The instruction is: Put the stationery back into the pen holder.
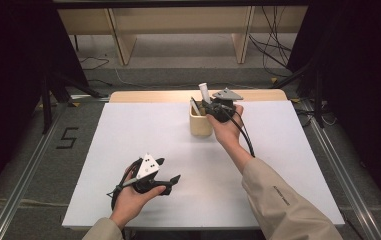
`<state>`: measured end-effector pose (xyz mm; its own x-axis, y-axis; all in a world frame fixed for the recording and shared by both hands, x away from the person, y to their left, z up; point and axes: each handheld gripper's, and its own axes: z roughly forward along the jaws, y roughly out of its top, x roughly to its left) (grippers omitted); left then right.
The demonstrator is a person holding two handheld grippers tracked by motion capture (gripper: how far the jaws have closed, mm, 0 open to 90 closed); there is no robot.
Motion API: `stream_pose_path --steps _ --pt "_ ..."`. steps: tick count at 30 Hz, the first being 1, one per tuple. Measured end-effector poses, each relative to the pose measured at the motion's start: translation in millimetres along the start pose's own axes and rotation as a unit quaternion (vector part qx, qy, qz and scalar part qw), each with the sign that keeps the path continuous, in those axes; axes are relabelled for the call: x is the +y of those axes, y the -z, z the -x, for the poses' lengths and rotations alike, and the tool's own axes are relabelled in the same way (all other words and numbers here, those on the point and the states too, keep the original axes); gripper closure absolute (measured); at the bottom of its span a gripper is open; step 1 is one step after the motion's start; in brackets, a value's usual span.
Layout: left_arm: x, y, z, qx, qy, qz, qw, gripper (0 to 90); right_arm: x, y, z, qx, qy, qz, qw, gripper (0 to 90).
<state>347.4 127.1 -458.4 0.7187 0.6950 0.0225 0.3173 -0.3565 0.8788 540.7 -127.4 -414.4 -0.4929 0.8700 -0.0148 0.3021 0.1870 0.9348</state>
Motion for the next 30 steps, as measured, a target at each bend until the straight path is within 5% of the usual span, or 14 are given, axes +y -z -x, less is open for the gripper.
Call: stream_pose_path --steps 30 --pt "-0.2 -0.5 0.3 -0.001 0.0 0.0 1.0 21.3 -6.3 -8.5 -1.9 -0.007 -0.007 -0.013 0.9999 71.4"
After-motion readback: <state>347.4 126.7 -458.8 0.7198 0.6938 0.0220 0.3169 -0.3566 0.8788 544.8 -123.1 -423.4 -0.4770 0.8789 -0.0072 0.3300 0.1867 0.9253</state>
